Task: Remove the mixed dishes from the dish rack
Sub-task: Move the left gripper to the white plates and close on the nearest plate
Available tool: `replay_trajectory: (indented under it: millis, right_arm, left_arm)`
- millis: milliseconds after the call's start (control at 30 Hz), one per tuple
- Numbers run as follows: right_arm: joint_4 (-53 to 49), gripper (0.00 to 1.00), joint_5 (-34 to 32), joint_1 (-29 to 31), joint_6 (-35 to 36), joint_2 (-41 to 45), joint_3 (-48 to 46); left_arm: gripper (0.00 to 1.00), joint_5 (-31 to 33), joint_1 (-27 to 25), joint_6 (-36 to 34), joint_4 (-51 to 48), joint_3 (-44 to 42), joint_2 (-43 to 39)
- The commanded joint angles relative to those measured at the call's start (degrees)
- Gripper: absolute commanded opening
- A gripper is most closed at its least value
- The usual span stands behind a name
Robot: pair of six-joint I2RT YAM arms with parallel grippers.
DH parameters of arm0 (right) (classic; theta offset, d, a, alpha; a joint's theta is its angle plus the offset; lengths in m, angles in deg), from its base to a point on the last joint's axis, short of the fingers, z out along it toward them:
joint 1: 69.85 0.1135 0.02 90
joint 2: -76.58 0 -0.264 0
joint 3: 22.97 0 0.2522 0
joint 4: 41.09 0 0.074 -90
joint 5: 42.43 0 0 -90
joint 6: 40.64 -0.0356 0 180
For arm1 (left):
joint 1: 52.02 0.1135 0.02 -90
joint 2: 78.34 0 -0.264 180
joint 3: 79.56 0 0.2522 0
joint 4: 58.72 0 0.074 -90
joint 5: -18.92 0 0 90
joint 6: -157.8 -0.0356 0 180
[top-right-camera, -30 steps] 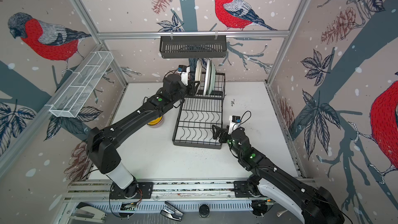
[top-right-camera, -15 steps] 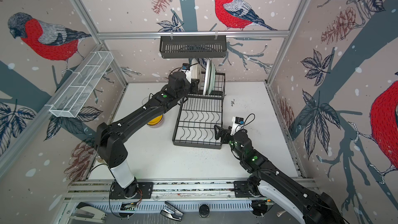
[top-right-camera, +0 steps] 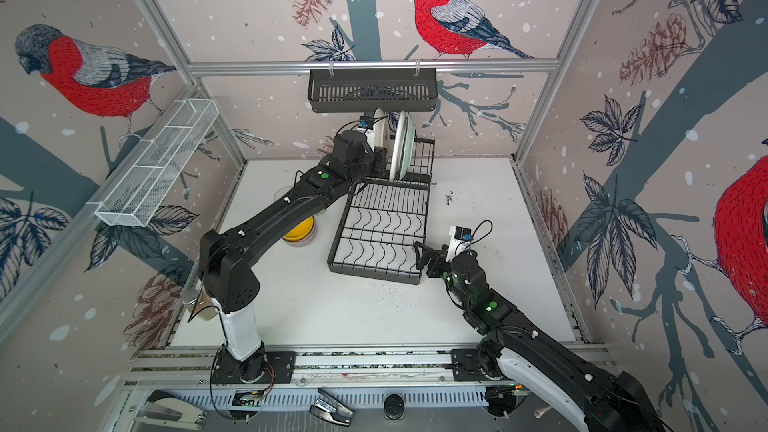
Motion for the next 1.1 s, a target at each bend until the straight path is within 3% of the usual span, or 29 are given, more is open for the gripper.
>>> replay_trajectory:
  millis: [0, 67, 1067]
  right_arm:
    - [1.55, 0.99, -0.6, -0.01, -0.66, 0.04, -0.06]
    - [1.6, 1.0, -0.55, -0.06, -0.66, 0.06, -0.06]
    - [1.56, 0.99, -0.01, -0.89, -1.01, 0.45, 0.81]
  left_arm:
    - [0.08, 0.91, -0.3, -0.87, -1.88, 0.08, -0.91]
    - [0.0, 0.37, -0.39, -0.93, -1.46, 0.2, -1.37]
    - [0.0, 2.24, -1.52, -5.65, 12.84, -10.27, -14.46]
